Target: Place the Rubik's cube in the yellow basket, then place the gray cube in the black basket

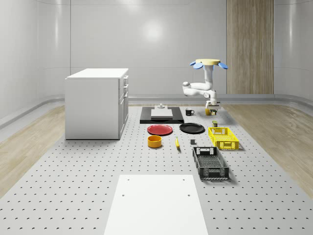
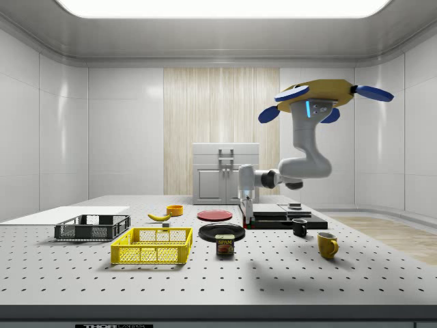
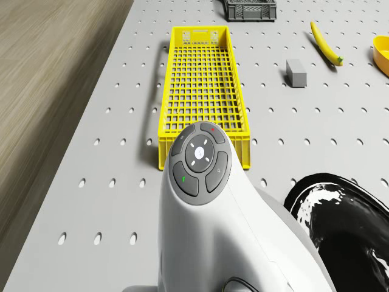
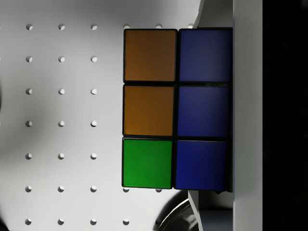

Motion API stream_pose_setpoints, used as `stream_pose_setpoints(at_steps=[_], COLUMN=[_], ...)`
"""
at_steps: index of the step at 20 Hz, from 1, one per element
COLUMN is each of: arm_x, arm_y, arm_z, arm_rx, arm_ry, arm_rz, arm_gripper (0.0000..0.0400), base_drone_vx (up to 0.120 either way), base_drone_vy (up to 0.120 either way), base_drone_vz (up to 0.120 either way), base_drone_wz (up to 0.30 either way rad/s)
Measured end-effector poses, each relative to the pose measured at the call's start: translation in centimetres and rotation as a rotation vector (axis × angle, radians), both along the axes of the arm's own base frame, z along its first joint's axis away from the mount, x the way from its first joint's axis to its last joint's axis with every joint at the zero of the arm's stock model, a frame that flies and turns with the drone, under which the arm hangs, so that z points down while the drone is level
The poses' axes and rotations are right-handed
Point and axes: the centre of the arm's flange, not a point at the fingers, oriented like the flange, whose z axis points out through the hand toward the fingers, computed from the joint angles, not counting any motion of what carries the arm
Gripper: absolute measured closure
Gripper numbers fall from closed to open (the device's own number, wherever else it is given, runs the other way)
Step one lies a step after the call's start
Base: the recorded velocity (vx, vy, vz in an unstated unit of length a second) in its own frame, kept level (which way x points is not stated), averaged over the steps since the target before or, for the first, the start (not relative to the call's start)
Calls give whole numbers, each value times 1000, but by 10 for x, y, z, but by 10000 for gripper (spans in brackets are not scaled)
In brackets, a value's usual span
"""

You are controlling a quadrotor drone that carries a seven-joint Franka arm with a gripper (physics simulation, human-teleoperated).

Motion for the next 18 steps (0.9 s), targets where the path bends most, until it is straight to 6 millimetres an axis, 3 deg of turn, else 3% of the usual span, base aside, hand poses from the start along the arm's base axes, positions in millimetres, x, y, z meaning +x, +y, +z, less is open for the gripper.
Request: stream_pose_setpoints(at_steps=[18], arm_x=[0], arm_y=[0], arm_z=[0], arm_rx=[0], arm_ry=[0], arm_rz=[0], arm_gripper=[78], base_drone_vx=[120], base_drone_vy=[0], base_drone_vz=[0], base_drone_wz=[0])
